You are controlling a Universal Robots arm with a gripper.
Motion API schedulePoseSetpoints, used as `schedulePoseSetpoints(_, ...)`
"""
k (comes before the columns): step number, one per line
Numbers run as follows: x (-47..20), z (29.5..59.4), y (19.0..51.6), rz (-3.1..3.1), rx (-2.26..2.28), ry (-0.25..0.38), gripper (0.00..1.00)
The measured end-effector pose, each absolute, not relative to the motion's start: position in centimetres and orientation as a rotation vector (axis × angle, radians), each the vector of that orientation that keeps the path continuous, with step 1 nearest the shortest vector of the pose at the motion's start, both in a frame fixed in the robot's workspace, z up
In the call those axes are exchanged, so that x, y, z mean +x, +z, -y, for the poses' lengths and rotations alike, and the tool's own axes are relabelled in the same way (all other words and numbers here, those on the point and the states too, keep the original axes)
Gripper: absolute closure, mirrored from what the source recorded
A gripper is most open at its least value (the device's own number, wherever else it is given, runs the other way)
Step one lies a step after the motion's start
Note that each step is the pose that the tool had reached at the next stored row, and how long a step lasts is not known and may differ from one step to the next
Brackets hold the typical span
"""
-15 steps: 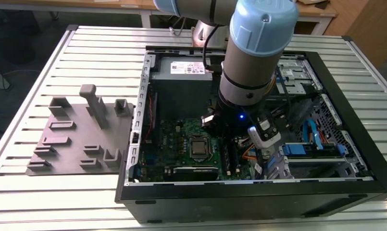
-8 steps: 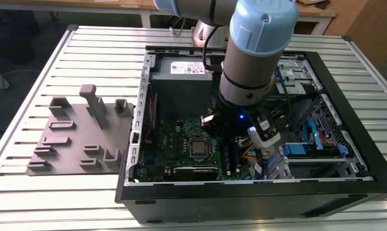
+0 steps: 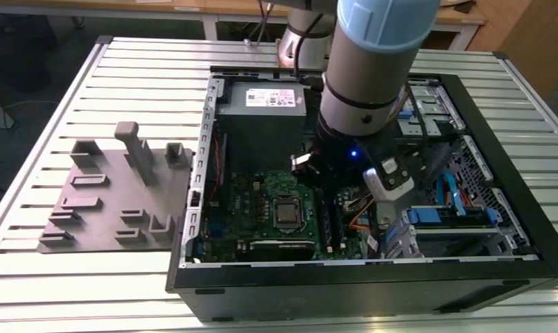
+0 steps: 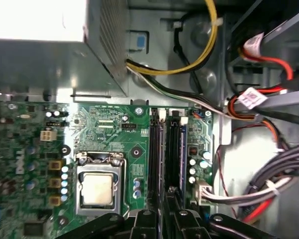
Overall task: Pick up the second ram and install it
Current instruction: 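Insert the second ram into the second slot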
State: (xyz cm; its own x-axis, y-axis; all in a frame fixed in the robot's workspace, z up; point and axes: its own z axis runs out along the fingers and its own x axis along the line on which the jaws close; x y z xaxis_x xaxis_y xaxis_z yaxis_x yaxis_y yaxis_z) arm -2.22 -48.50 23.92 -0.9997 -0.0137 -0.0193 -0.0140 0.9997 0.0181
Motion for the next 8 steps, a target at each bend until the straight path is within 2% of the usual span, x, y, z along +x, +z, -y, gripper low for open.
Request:
schedulePoseSetpoints(6, -2.2, 48.3, 26.3, -3.122, -0.022, 0.025, 0.8)
schedulePoseSetpoints(7, -2.2, 48.3, 26.5, -3.122, -0.022, 0.023, 0.87)
schedulePoseSetpoints(8, -2.2, 48.3, 26.8, -3.122, -0.022, 0.022, 0.89)
